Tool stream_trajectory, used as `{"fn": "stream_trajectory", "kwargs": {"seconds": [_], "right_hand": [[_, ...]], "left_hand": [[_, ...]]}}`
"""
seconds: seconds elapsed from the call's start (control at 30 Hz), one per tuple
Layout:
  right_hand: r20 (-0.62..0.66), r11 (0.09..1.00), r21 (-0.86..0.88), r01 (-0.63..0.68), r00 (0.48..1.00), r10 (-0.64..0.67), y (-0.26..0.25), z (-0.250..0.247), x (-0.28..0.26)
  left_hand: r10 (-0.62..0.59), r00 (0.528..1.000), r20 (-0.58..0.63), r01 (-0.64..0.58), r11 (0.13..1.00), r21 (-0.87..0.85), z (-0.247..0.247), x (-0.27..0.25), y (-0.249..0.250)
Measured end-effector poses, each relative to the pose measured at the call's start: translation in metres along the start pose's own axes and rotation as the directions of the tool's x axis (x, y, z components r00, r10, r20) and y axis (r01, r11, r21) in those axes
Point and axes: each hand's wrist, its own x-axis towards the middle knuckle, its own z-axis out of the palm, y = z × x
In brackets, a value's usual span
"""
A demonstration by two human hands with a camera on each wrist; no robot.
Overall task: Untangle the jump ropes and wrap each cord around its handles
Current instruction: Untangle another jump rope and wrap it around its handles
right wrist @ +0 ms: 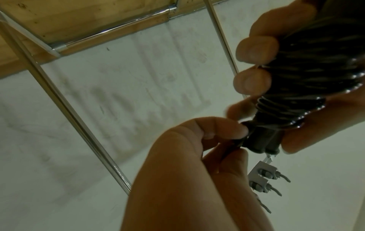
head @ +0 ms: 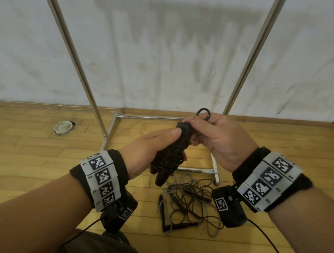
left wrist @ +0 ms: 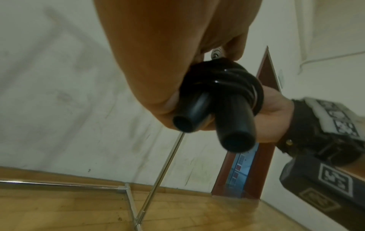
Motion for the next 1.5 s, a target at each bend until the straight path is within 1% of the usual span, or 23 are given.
{"fn": "stream_trajectory", "kwargs": {"seconds": [0.1, 0.23, 0.3, 0.37, 0.43, 0.57, 0.63, 0.67, 0.73, 0.77, 0.8, 0.83, 0.9, 0.97, 1.03, 1.1, 1.23, 1.4, 1.5], "right_hand": [[-0.024, 0.999, -0.036, 0.004, 1.0, -0.005, 0.0, 0.0, 0.001], [-0.014, 0.998, 0.033, -0.053, 0.998, 0.053, 0.002, 0.005, 0.002], [0.016, 0.995, 0.038, -0.089, 0.996, 0.089, 0.002, 0.007, 0.001], [0.043, 0.994, 0.007, -0.112, 0.993, 0.112, 0.002, 0.008, 0.0], [0.051, 0.992, -0.052, -0.118, 0.991, 0.121, 0.004, 0.01, -0.001], [0.068, 0.985, -0.149, -0.092, 0.992, 0.103, 0.003, 0.016, 0.0], [0.101, 0.966, -0.254, -0.04, 0.993, 0.068, 0.001, 0.017, 0.002], [0.124, 0.945, -0.328, -0.005, 0.991, 0.048, -0.001, 0.018, 0.002], [0.158, 0.874, -0.481, 0.068, 0.987, 0.01, -0.007, 0.021, 0.002], [0.162, 0.841, -0.532, 0.102, 0.987, -0.017, -0.012, 0.023, 0.003], [0.15, 0.825, -0.552, 0.125, 0.987, -0.049, -0.018, 0.025, 0.005], [0.12, 0.835, -0.535, 0.134, 0.989, -0.081, -0.024, 0.026, 0.007], [0.017, 0.916, -0.39, 0.096, 0.995, -0.097, -0.037, 0.026, 0.013], [-0.05, 0.975, -0.217, 0.04, 0.997, -0.052, -0.051, 0.028, 0.018], [-0.051, 0.993, -0.12, 0.014, 0.999, -0.02, -0.065, 0.034, 0.022], [-0.033, 0.99, -0.137, 0.022, 0.999, -0.027, -0.078, 0.04, 0.027], [0.0, 0.966, -0.24, 0.095, 0.995, -0.098, -0.106, 0.049, 0.037], [0.034, 0.963, -0.233, 0.138, 0.99, -0.133, -0.14, 0.064, 0.055], [0.04, 0.959, -0.226, 0.171, 0.985, -0.166, -0.164, 0.071, 0.067]], "left_hand": [[-0.012, 1.0, -0.016, 0.012, 1.0, -0.014, -0.003, -0.001, 0.005], [0.008, 0.999, -0.037, -0.007, 1.0, 0.021, 0.001, 0.001, 0.002], [-0.003, 1.0, -0.019, 0.003, 0.999, 0.038, 0.003, 0.002, 0.0], [-0.033, 0.999, 0.027, 0.031, 0.997, 0.072, 0.004, 0.001, 0.0], [-0.067, 0.995, 0.067, 0.06, 0.994, 0.093, 0.005, 0.002, 0.0], [-0.108, 0.992, 0.066, 0.095, 0.98, 0.172, 0.003, 0.004, -0.001], [-0.113, 0.992, 0.061, 0.091, 0.954, 0.286, 0.003, 0.004, 0.001], [-0.109, 0.994, 0.032, 0.089, 0.922, 0.376, 0.003, 0.005, 0.0], [-0.056, 0.998, -0.04, 0.069, 0.862, 0.502, 0.003, 0.006, 0.0], [-0.011, 0.997, -0.075, 0.047, 0.862, 0.504, 0.002, 0.007, 0.001], [0.031, 0.995, -0.099, 0.017, 0.89, 0.456, 0.001, 0.007, 0.003], [0.063, 0.991, -0.117, -0.015, 0.929, 0.371, 0.001, 0.007, 0.008], [0.101, 0.986, -0.135, -0.072, 0.977, 0.203, -0.003, 0.006, 0.022], [0.124, 0.983, -0.135, -0.105, 0.985, 0.139, -0.008, 0.005, 0.041], [0.118, 0.984, -0.133, -0.099, 0.985, 0.141, -0.013, 0.004, 0.059], [0.108, 0.985, -0.138, -0.082, 0.98, 0.181, -0.018, 0.002, 0.079], [0.124, 0.978, -0.165, -0.067, 0.948, 0.312, -0.025, -0.004, 0.12], [0.143, 0.976, -0.161, -0.071, 0.92, 0.386, -0.031, -0.009, 0.165], [0.182, 0.968, -0.172, -0.093, 0.899, 0.428, -0.035, -0.013, 0.191]]}}
